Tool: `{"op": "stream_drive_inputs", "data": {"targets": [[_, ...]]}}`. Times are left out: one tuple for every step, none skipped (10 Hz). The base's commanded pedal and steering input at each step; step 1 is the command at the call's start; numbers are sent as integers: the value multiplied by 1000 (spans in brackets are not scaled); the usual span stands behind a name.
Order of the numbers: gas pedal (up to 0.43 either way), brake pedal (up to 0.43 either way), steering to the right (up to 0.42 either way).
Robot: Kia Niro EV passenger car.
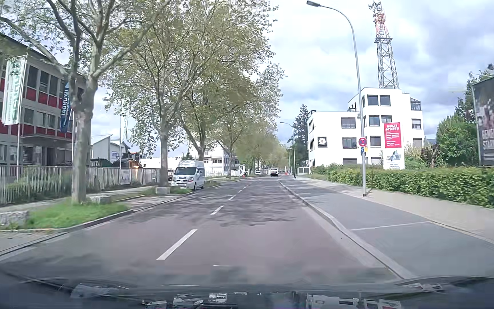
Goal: Follow the waypoints while adhering to traffic rules and regulations
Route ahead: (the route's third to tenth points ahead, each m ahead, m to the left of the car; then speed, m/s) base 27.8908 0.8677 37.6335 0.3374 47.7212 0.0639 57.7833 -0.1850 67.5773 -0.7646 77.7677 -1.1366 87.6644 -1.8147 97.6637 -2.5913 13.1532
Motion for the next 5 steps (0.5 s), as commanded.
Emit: {"op": "stream_drive_inputs", "data": {"targets": [[79, 0, 3], [79, 0, 3], [79, 0, 3], [79, 0, 4], [79, 0, 4]]}}
